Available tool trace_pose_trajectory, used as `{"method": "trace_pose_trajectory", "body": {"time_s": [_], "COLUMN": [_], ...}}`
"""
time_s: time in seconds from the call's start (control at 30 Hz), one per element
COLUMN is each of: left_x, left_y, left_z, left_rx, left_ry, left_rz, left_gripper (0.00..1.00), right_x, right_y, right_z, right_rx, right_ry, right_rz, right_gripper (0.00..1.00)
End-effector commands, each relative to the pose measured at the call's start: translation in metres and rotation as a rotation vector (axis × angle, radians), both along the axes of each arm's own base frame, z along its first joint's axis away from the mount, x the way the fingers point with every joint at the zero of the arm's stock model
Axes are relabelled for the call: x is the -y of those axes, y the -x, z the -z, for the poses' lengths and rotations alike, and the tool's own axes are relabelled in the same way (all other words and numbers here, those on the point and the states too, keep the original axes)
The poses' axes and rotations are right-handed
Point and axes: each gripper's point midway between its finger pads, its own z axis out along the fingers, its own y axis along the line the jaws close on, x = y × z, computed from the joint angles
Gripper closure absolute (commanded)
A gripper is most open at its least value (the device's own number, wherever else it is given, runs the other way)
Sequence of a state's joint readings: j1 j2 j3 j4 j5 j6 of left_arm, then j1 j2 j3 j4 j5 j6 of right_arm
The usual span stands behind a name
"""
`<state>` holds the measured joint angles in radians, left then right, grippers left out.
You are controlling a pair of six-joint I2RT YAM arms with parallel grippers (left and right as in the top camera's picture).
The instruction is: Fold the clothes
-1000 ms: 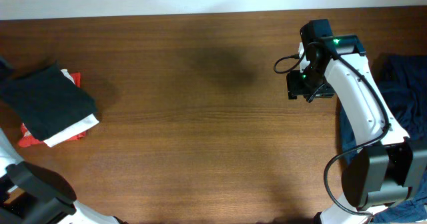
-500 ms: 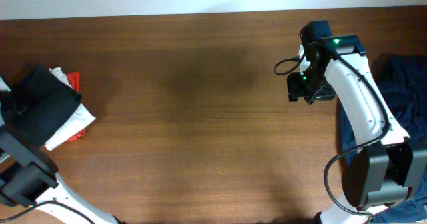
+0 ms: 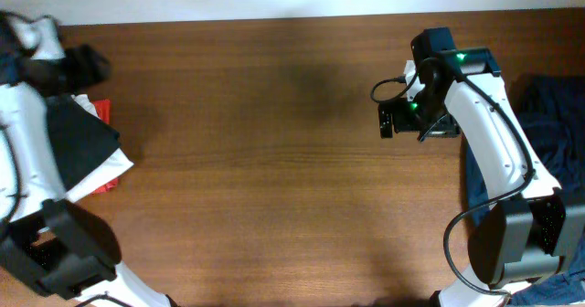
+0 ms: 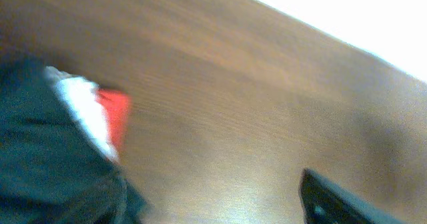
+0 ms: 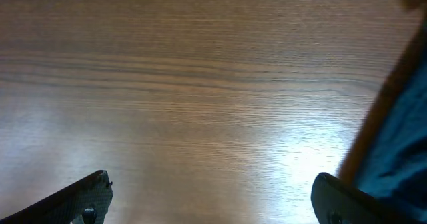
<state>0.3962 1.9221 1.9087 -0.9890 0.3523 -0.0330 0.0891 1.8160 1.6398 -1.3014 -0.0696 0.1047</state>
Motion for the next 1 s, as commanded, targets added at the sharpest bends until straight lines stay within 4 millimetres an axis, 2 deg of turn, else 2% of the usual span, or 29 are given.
{"method": "trace_pose_trajectory", "body": {"time_s": [0.0,0.03,0.13,0.23,0.33,0.43,0.53,0.63,0.73,0.87,0.97], "left_x": [0.088,0.117,0.148,0.171,0.173,0.173,0.171,0.162,0.151,0.149,0.149], "left_y": [0.009,0.03,0.091,0.126,0.146,0.163,0.174,0.192,0.218,0.24,0.257], "left_z": [0.024,0.037,0.058,0.058,0.058,0.056,0.053,0.038,0.024,0.012,0.007], "left_rx": [-0.137,-0.251,-0.544,-0.687,-0.77,-0.772,-0.591,-0.187,0.116,0.313,0.345], "left_ry": [0.031,0.05,0.007,0.014,-0.025,-0.028,-0.066,-0.152,-0.238,-0.256,-0.259], "left_rz": [0.193,0.248,0.313,0.375,0.394,0.391,0.361,0.296,0.229,0.203,0.199], "left_gripper": [0.01,0.01,0.01,0.01,0.01,0.01,0.01,0.01,0.01,0.01,0.01], "right_x": [-0.011,-0.013,0.011,0.028,0.031,0.028,0.028,0.028,0.037,0.035,0.034], "right_y": [0.006,0.011,0.04,0.071,0.095,0.109,0.112,0.113,0.133,0.158,0.164], "right_z": [-0.002,-0.005,-0.007,-0.005,0.0,0.004,-0.001,-0.041,-0.076,-0.098,-0.105], "right_rx": [-0.031,-0.051,-0.176,-0.296,-0.363,-0.318,-0.089,0.323,0.619,0.77,0.811], "right_ry": [-0.126,-0.191,-0.223,-0.229,-0.228,-0.225,-0.2,-0.163,-0.07,-0.052,-0.048], "right_rz": [-0.03,-0.044,0.037,0.061,0.057,0.057,0.064,0.052,0.051,0.042,0.04], "right_gripper": [0.01,0.01,0.01,0.01,0.01,0.01,0.01,0.01,0.01,0.02,0.01]}}
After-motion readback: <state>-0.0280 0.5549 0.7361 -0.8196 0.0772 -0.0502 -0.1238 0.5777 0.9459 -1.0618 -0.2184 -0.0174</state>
